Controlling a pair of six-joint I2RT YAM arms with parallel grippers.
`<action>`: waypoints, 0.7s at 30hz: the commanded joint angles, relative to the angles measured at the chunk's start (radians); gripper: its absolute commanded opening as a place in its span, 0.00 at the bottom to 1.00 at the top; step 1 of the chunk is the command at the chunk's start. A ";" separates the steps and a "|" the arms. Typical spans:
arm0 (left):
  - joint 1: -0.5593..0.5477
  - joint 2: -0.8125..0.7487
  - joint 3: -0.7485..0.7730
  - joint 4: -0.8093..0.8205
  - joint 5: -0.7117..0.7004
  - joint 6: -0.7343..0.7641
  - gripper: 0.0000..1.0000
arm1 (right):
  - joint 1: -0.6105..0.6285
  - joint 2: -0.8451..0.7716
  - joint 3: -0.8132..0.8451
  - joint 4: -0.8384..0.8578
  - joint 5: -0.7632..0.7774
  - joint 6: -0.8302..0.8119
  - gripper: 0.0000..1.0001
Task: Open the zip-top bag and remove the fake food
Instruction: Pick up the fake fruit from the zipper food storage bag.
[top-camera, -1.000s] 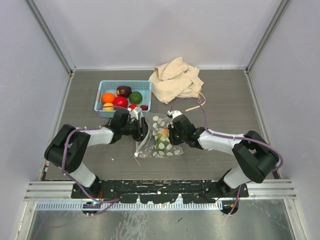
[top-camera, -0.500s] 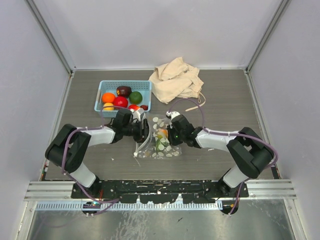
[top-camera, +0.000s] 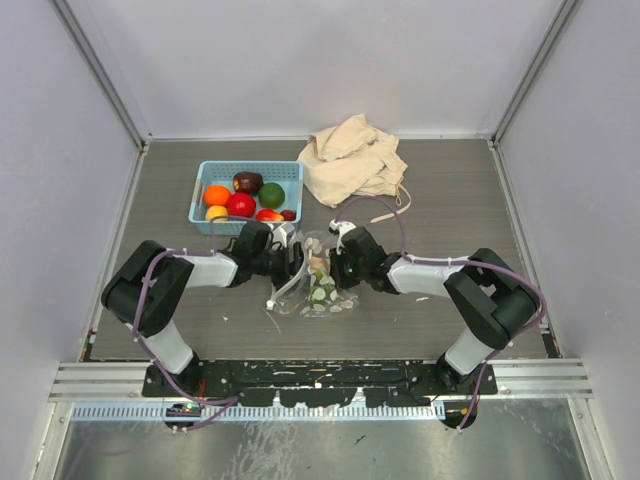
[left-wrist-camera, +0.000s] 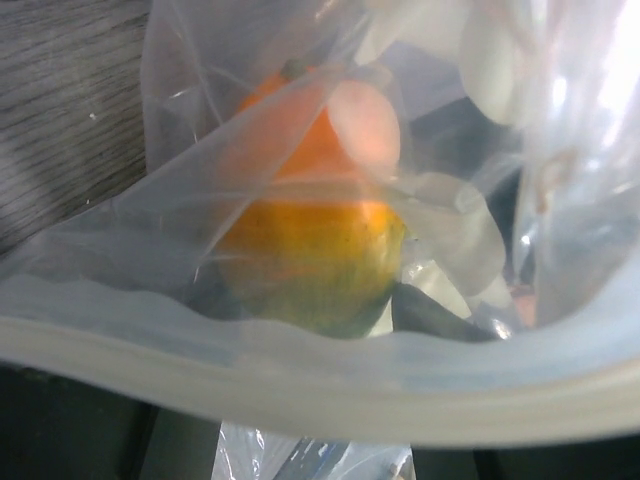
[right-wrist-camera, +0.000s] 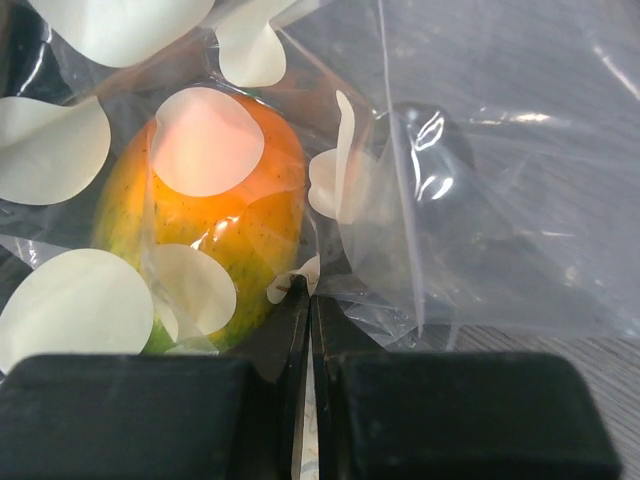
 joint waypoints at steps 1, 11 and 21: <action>-0.018 0.013 0.035 0.056 -0.025 -0.008 0.62 | 0.007 0.010 0.015 0.126 -0.092 0.037 0.10; -0.017 -0.006 0.008 0.052 -0.120 -0.006 0.68 | 0.007 -0.020 -0.044 0.219 -0.169 0.065 0.10; -0.002 0.000 -0.005 0.101 -0.157 -0.046 0.49 | 0.001 -0.051 -0.102 0.221 -0.143 0.074 0.10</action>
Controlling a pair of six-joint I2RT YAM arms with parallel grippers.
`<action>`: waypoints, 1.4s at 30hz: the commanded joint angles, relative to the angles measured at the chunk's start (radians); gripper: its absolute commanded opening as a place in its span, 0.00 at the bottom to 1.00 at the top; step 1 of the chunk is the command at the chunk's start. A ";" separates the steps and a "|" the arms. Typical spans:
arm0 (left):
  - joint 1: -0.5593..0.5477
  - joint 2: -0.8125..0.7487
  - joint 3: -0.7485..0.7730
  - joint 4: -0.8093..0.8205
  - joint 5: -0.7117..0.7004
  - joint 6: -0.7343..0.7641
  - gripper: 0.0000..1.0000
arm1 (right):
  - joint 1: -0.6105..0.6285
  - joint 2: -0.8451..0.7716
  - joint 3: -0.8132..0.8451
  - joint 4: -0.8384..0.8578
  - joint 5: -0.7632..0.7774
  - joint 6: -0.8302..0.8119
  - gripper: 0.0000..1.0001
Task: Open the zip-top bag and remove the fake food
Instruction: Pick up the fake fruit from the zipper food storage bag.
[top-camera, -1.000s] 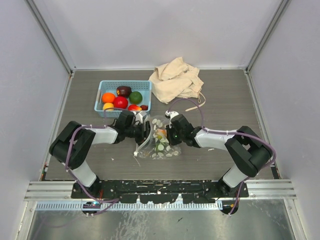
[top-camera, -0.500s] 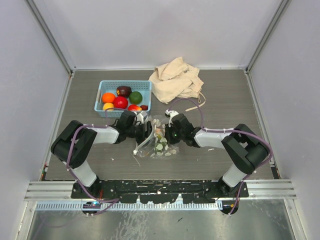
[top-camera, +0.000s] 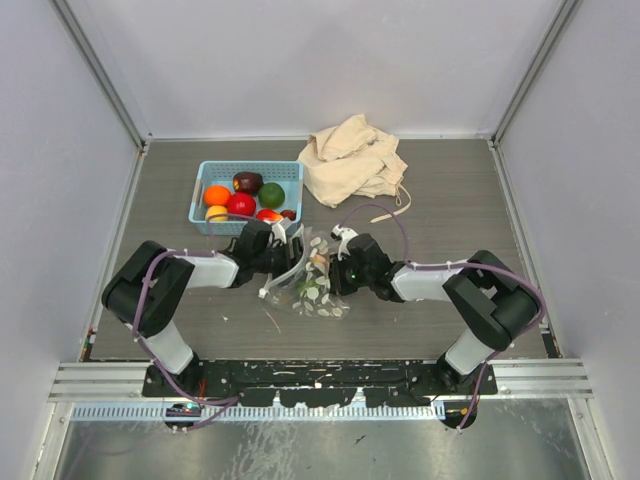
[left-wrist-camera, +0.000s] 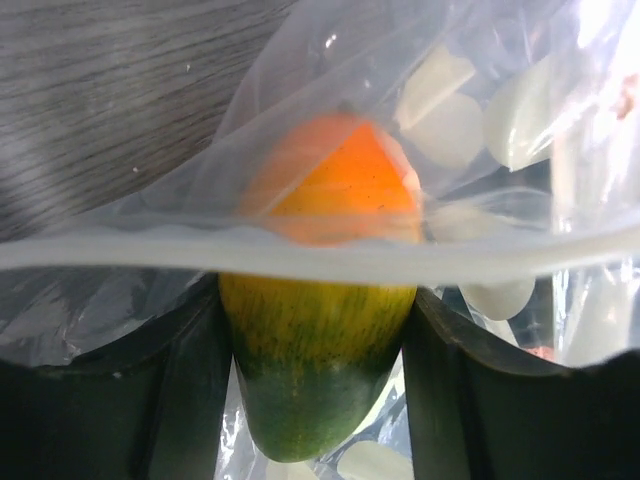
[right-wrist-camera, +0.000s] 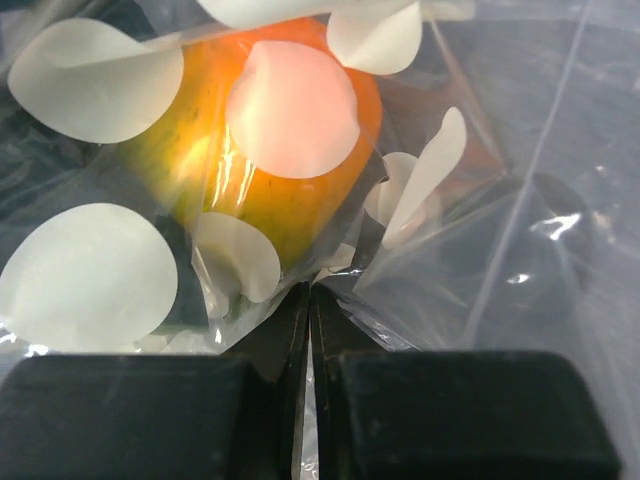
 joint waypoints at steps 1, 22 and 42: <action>0.005 0.009 -0.004 0.059 -0.030 -0.007 0.42 | 0.003 -0.059 -0.017 0.047 -0.018 0.013 0.10; 0.038 -0.132 -0.109 0.147 0.071 -0.034 0.06 | -0.102 -0.563 -0.217 0.075 -0.042 0.129 0.84; 0.038 -0.193 -0.150 0.157 0.083 -0.064 0.06 | -0.083 -0.345 -0.229 0.178 -0.105 0.146 0.15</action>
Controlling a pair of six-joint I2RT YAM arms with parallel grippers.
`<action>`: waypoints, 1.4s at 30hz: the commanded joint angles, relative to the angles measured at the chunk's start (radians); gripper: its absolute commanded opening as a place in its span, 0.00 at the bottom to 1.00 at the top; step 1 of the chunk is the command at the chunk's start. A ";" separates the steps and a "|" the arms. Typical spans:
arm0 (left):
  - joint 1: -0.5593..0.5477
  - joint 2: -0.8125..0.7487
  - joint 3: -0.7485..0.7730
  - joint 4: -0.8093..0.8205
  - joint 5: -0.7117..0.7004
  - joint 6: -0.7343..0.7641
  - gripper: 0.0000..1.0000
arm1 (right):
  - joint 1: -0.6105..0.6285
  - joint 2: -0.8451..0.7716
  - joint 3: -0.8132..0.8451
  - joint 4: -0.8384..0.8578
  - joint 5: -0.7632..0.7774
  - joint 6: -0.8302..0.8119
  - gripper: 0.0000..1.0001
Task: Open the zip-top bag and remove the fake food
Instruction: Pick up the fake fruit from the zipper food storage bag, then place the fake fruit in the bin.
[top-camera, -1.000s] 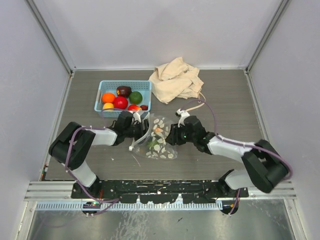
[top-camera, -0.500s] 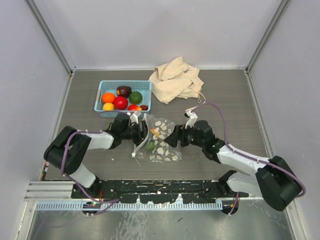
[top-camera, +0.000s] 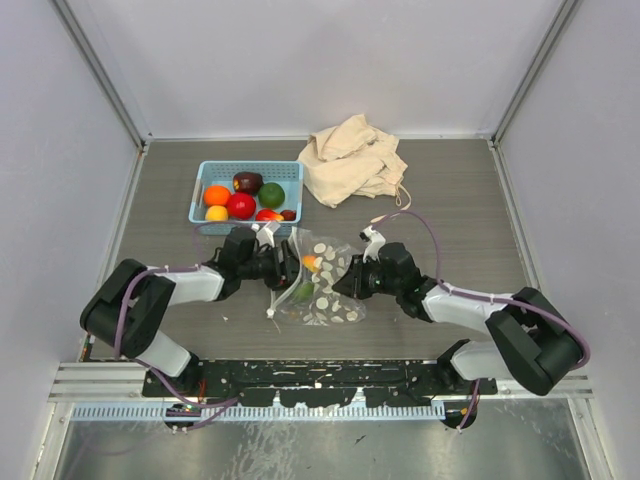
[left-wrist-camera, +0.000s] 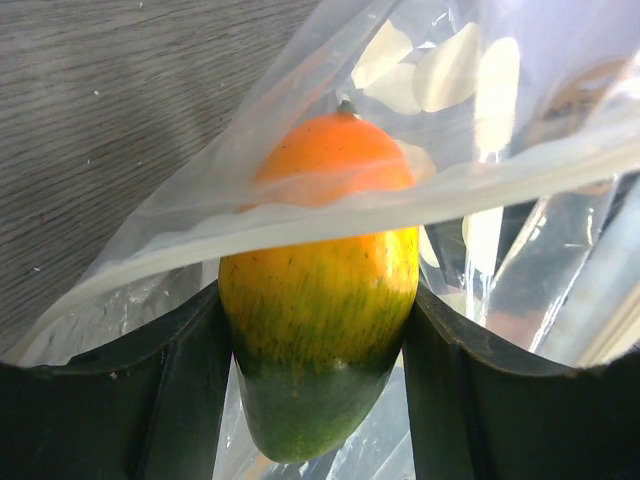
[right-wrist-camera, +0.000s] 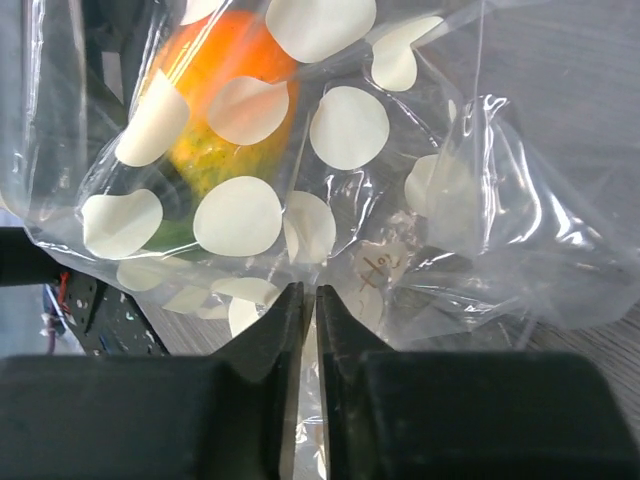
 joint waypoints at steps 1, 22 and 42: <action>0.004 -0.049 -0.013 0.047 0.023 -0.001 0.06 | 0.005 -0.047 -0.004 0.063 -0.005 0.004 0.09; 0.025 -0.287 0.016 -0.241 -0.010 0.086 0.06 | 0.004 -0.224 -0.015 -0.233 0.281 -0.080 0.01; 0.316 -0.264 0.306 -0.434 0.123 0.200 0.05 | 0.002 -0.408 -0.033 -0.301 0.327 -0.106 0.51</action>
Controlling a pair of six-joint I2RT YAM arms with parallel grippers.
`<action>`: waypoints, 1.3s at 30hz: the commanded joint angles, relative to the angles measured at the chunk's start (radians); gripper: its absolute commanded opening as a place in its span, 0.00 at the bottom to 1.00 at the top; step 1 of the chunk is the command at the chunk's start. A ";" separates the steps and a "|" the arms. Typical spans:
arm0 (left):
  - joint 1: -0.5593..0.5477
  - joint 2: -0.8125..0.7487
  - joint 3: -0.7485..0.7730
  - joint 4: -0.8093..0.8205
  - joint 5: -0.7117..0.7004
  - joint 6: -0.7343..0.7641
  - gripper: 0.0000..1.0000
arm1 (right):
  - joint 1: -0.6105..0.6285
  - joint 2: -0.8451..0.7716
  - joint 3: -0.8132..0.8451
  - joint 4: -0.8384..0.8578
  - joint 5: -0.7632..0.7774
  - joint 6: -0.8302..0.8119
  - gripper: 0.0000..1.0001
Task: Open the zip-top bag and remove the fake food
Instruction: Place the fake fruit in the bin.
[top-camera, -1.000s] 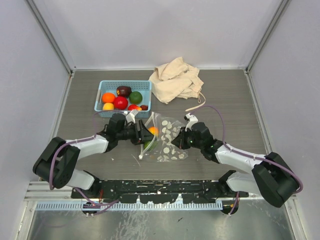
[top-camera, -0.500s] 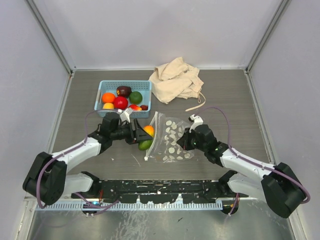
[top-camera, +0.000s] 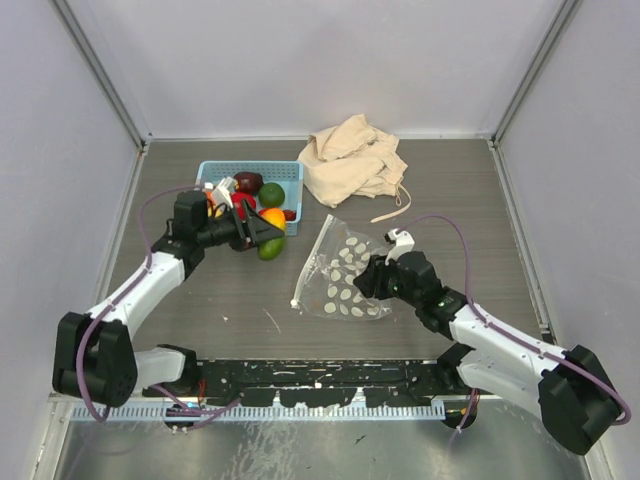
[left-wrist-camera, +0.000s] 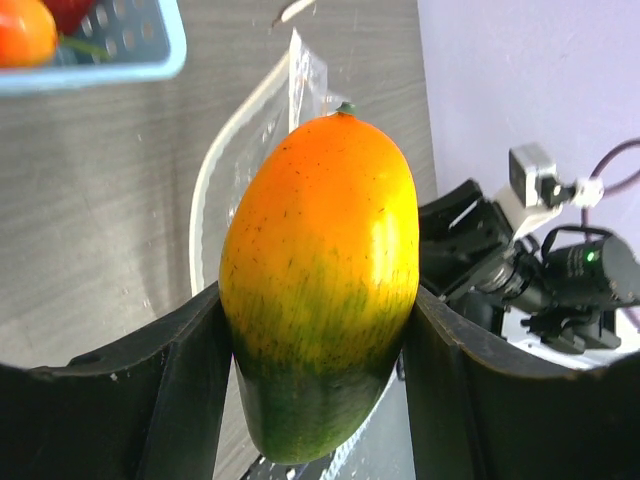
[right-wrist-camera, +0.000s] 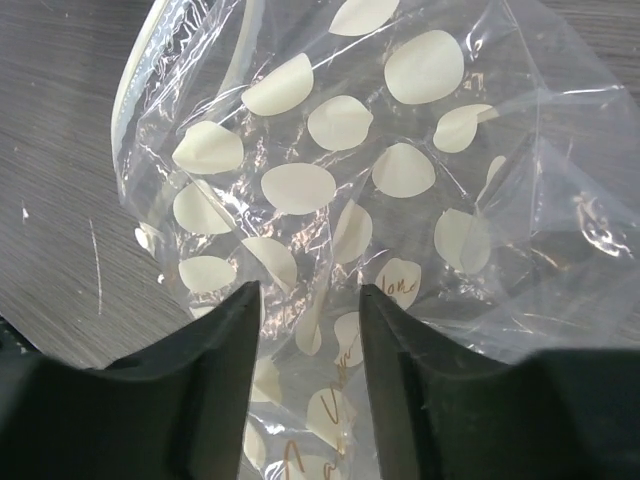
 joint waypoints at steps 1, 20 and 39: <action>0.059 0.099 0.136 -0.023 0.048 0.049 0.05 | 0.002 -0.045 0.014 0.000 0.014 -0.022 0.55; -0.051 0.508 0.592 -0.329 -0.407 0.168 0.10 | 0.002 -0.197 0.041 -0.058 -0.005 -0.031 0.76; -0.109 0.572 0.834 -0.415 -0.646 0.313 0.98 | 0.002 -0.250 0.047 -0.090 -0.023 -0.019 0.80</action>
